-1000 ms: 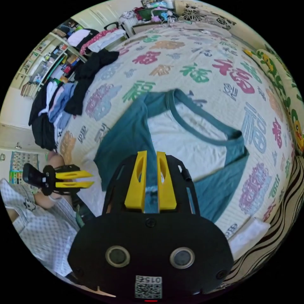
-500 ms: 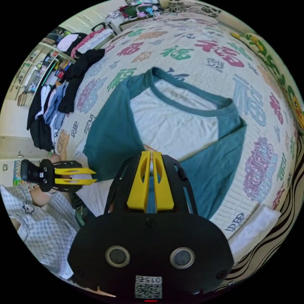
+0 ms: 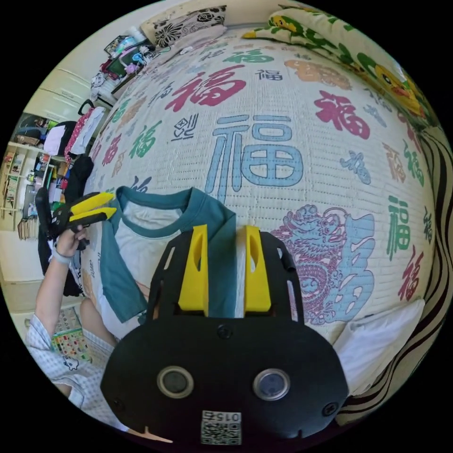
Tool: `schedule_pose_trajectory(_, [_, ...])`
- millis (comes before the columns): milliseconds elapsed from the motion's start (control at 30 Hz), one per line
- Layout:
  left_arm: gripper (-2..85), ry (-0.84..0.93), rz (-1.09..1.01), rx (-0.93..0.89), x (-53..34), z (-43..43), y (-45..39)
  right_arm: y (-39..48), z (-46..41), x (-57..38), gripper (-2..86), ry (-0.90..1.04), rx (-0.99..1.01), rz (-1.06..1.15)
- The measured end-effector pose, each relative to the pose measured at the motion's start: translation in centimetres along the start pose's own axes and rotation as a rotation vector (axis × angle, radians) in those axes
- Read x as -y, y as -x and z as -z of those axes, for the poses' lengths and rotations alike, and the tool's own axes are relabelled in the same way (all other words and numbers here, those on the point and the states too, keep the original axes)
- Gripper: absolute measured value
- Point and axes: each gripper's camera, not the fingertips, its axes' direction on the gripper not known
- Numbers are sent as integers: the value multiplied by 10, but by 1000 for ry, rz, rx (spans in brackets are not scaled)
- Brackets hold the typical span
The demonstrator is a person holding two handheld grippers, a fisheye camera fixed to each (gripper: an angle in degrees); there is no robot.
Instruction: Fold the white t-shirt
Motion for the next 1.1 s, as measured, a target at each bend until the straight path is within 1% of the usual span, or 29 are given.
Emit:
schedule_pose_trajectory(67, [97,9,8,-5,2,-9,2,4,0,-11,64,-14,-81,43])
schedule_pose_trajectory(100, [84,0,10,-3,1,-8,2,7,0,-19,28,-16,-118,82])
schedule_pose_trajectory(167, [33,1,-7,-9,-2,-7,1,10,-2,-30,3,20,-103,156])
schedule_pose_trajectory(200, [22,16,-33,-57,-3,-5,3,9,-2,-34,-2,40,-93,168])
schedule_pose_trajectory(267, [11,23,-5,-102,-3,-2,9,4,4,-40,-6,30,-99,160])
schedule_pose_trajectory(300, [7,-14,-2,-83,-3,7,12,0,10,-43,-8,2,-107,141])
schedule_pose_trajectory(367, [4,-33,17,-81,1,19,17,-8,23,-44,-9,-27,-94,110])
schedule_pose_trajectory(433, [1,-50,-7,-51,8,32,17,-14,35,-44,-10,-42,-81,88])
schedule_pose_trajectory(633, [0,-112,-42,44,30,78,21,-13,76,-44,-10,-146,-163,94])
schedule_pose_trajectory(700, [0,-209,17,85,33,100,27,-16,95,-47,-10,-239,-165,65])
schedule_pose_trajectory(800, [0,-312,52,71,26,123,30,-25,106,-58,-10,-265,-128,45])
schedule_pose_trajectory(833, [0,-315,45,66,24,126,29,-27,107,-62,-10,-264,-125,52])
schedule_pose_trajectory(933, [0,-317,-23,45,-5,134,18,-32,107,-100,-9,-265,-86,116])
schedule_pose_trajectory(1033, [1,-381,-102,-20,-65,147,-3,-39,104,-166,-9,-263,7,191])
schedule_pose_trajectory(1100, [1,-419,-146,-73,-128,155,-24,-43,94,-230,-9,-244,102,241])
